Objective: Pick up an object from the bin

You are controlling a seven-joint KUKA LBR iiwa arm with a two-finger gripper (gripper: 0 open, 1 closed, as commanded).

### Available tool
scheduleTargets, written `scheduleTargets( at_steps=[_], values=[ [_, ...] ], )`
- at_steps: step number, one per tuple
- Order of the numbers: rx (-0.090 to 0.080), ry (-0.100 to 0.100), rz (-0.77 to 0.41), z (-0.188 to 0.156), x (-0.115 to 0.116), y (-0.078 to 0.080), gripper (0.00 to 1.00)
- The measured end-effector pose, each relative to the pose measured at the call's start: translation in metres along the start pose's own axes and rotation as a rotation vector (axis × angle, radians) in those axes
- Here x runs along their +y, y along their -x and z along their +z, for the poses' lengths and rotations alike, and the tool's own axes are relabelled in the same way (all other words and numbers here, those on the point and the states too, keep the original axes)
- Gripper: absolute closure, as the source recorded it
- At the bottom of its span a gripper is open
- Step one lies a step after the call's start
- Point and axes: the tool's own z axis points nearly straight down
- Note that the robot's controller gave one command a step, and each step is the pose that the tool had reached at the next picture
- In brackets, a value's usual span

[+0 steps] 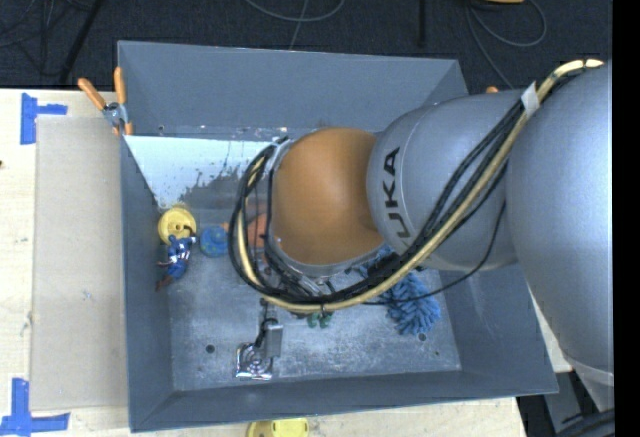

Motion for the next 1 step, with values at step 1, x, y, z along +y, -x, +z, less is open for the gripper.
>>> scheduleTargets(
  at_steps=[1],
  values=[
    [0.003,-0.007,0.028,-0.0294,-0.0329,0.0237,0.0]
  ],
)
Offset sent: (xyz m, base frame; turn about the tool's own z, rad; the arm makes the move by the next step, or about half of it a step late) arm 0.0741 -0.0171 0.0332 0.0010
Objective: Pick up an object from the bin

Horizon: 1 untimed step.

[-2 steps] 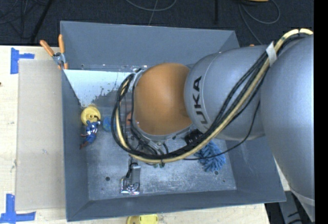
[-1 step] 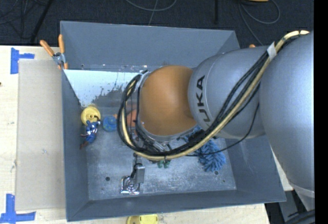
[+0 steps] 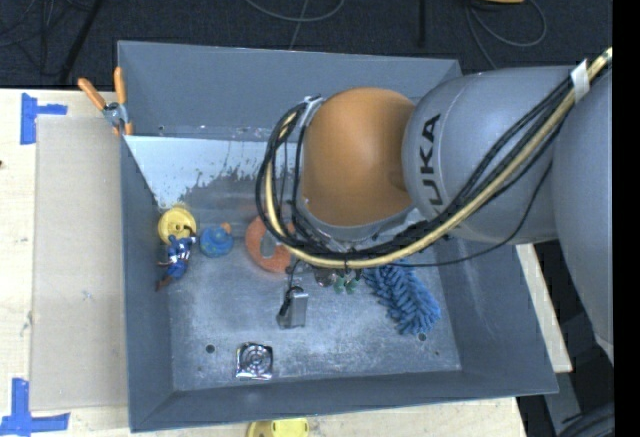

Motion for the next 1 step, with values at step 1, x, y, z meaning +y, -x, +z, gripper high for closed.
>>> scheduleTargets(
  at_steps=[1],
  values=[
    [-0.014,0.003,-0.164,-0.0187,0.0031,0.0243,0.0]
  ],
)
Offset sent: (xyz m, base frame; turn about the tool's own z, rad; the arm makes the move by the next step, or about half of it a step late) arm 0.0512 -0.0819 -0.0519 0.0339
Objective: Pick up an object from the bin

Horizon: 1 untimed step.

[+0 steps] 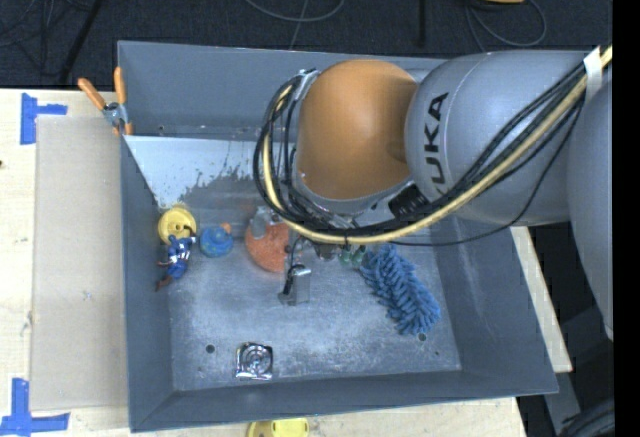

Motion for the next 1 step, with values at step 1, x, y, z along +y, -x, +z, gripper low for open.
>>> scheduleTargets(
  at_steps=[1],
  values=[
    [0.004,0.002,0.113,0.0381,-0.0426,0.0045,0.0]
  ],
)
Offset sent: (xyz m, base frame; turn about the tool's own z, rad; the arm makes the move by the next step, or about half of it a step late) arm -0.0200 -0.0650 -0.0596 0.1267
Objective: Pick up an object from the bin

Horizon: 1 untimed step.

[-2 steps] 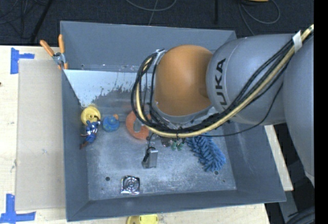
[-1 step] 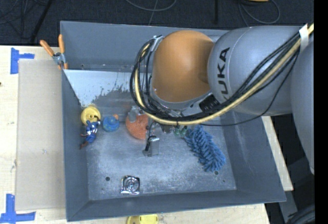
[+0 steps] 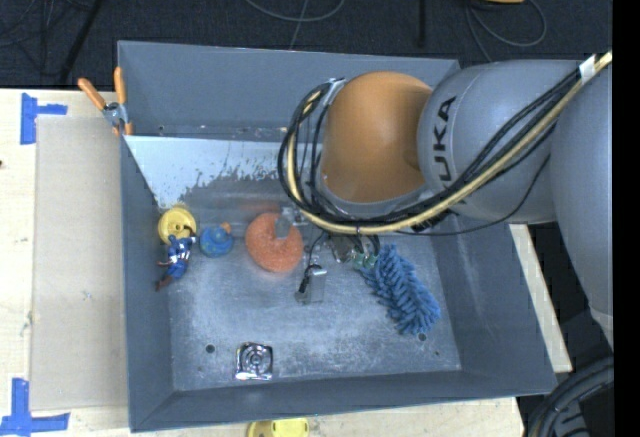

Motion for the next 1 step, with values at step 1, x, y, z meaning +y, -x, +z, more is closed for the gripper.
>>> scheduleTargets(
  at_steps=[1],
  values=[
    [0.008,-0.006,0.05,0.0198,-0.0293,-0.0206,0.0]
  ],
)
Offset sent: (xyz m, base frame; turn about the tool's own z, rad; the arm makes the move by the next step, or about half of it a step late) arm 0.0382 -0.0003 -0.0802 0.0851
